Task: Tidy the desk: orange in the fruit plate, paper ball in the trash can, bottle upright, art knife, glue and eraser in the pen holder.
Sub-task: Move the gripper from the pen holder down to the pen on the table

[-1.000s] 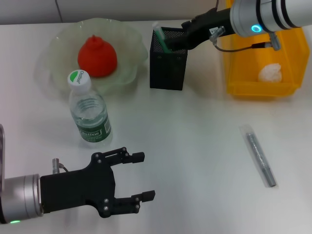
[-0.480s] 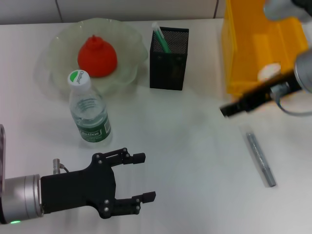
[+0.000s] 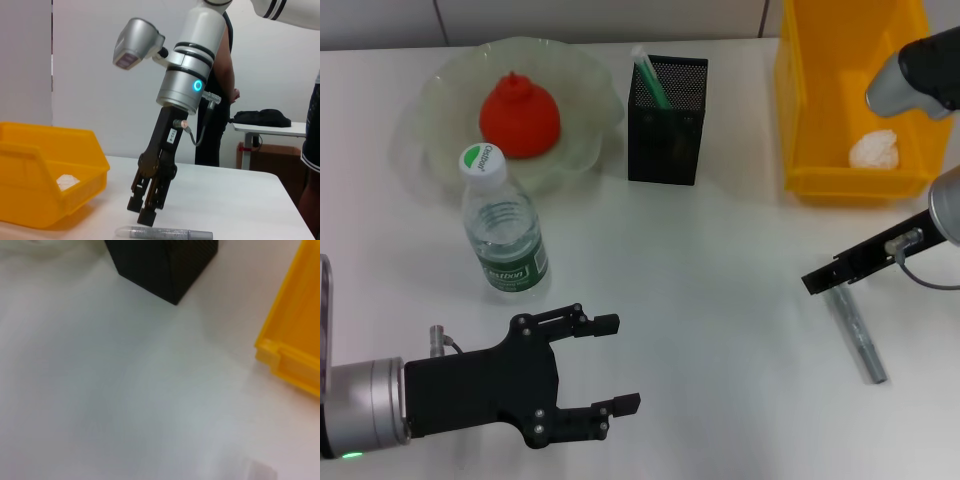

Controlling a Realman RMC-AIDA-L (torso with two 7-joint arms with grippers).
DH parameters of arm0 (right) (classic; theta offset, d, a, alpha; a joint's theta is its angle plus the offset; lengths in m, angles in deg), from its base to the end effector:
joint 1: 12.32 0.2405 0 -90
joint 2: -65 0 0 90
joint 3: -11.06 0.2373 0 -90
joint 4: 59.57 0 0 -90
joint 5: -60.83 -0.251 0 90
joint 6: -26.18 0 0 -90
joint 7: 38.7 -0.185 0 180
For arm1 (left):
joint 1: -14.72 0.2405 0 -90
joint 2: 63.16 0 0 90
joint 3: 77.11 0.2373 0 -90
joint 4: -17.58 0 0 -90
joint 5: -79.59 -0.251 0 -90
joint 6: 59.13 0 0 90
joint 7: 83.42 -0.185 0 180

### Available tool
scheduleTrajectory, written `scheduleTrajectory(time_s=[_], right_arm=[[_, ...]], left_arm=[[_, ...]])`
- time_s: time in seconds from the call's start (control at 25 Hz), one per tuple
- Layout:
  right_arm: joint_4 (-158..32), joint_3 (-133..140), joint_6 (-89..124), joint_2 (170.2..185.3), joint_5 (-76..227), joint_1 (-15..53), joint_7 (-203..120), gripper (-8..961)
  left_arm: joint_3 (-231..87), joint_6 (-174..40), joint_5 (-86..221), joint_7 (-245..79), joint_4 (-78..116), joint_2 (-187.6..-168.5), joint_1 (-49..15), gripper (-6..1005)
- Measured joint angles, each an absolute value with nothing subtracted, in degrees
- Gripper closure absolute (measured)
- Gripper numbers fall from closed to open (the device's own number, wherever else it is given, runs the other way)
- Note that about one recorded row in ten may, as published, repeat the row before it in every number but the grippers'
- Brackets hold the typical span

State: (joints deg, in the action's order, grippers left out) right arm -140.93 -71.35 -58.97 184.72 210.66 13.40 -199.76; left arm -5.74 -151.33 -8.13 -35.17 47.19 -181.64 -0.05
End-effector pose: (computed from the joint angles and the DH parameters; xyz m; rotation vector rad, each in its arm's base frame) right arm 0.2050 0.3760 -0.0274 -2.3644 1.2550 -0.4025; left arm -0.2711 0.2569 -0.0903 -2.8290 -0.2067 -0.9081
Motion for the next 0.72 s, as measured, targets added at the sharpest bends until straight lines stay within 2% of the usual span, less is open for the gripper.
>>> scheduleTrajectory(time_s=[0.24, 0.64, 0.72], right_arm=[[-136.96, -71.39, -57.29, 184.60, 210.69, 14.30, -199.81, 231], [-131.68, -71.38, -56.43, 184.42, 210.71, 16.35, -199.49, 527], [-131.50, -71.38, -56.45, 184.43, 210.85, 16.40, -199.36, 648]], left_arm=[[-5.74, -151.32, -8.13, -35.16, 47.19, -181.64, -0.39, 216], [-5.74, -151.32, -8.12, -35.16, 47.19, -181.64, -0.57, 216], [-5.74, -151.32, -8.13, -35.16, 47.20, -181.64, -0.57, 216]])
